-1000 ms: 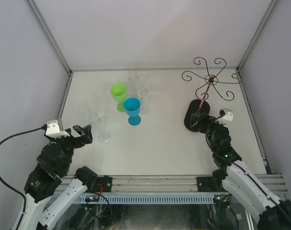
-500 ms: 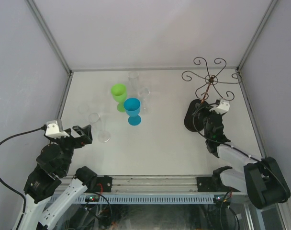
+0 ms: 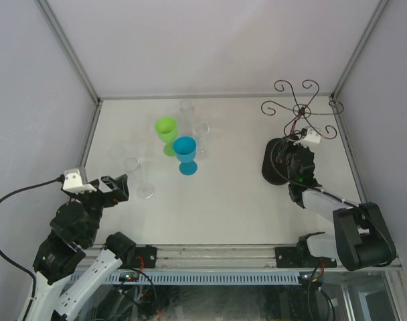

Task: Place the wine glass upside down on the wine glass rack
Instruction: Adjust the wine rack at the center of the board.

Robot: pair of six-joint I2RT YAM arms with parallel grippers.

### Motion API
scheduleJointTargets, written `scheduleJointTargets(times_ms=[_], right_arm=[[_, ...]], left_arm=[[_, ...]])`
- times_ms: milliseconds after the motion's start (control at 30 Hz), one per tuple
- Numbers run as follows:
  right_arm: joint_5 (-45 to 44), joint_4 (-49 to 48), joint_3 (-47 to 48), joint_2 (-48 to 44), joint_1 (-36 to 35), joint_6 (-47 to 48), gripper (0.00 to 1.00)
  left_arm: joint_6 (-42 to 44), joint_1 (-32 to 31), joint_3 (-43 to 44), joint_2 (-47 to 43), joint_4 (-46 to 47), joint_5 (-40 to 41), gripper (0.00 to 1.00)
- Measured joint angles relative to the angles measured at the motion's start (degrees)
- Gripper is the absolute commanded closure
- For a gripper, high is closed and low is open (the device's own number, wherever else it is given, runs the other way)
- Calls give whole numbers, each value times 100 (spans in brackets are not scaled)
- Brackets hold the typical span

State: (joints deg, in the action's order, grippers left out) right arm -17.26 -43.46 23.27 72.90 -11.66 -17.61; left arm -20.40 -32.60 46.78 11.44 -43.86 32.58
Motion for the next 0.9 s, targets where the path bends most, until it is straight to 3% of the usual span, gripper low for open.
scheduleJointTargets(times_ms=[133,900], right_arm=[[105,68,177,107,149,282,100],[1631,-2,2337,2367,-210,1222,100]], left_arm=[[2,0,0,0,0,0,0],[2,0,0,0,0,11,0]])
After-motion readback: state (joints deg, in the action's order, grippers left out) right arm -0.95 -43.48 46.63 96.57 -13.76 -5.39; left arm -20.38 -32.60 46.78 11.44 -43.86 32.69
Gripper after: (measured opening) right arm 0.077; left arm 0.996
